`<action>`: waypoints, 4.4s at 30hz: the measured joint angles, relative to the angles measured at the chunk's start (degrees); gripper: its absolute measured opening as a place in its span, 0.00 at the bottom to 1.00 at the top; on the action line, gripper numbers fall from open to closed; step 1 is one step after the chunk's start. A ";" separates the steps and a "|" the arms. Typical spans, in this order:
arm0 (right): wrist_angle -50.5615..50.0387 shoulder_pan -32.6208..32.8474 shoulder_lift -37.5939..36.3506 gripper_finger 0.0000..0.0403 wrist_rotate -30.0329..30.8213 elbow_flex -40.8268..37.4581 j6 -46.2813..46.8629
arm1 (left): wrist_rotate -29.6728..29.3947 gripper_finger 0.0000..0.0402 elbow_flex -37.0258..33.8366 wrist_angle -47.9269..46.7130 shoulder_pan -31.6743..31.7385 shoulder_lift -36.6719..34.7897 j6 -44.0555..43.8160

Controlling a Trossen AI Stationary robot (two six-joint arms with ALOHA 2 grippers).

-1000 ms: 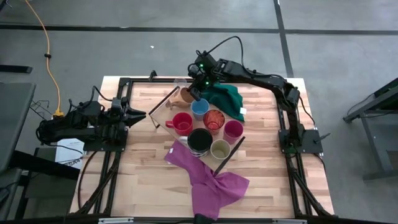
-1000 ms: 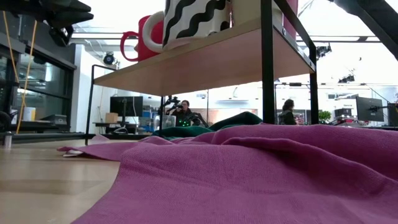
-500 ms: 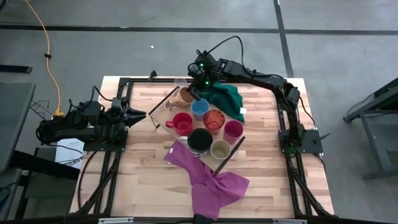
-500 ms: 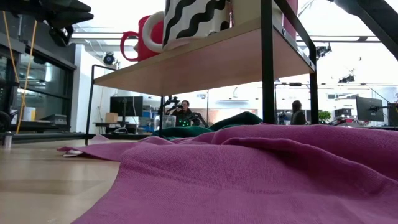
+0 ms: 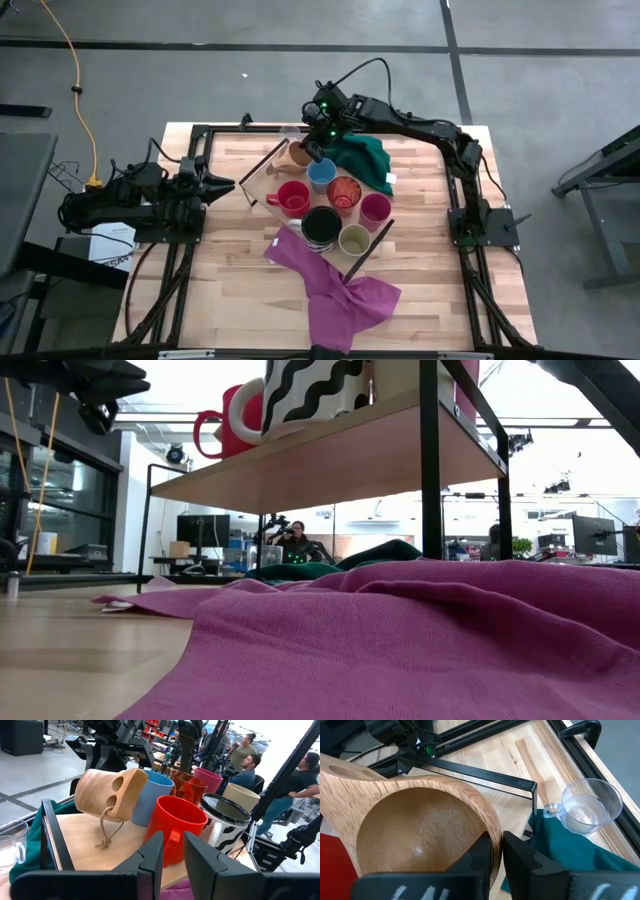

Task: Stack small to large cups/mugs on shelf
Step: Put the brown mug on the shelf

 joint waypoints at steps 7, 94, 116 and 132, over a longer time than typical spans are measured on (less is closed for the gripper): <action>0.04 0.00 0.00 0.14 -0.26 0.00 0.07 | 0.01 0.16 0.00 0.00 0.00 -0.02 0.00; 11.52 -2.21 -23.82 0.00 -5.20 0.04 7.21 | 2.64 0.16 15.28 -2.99 12.44 32.39 15.79; 8.55 -2.21 -23.85 0.00 -5.28 0.04 5.36 | 5.66 0.47 17.92 -5.56 12.40 42.08 13.95; 7.91 -2.21 -23.85 0.00 -6.08 0.04 4.48 | 2.92 0.45 17.92 -4.00 12.44 45.46 14.34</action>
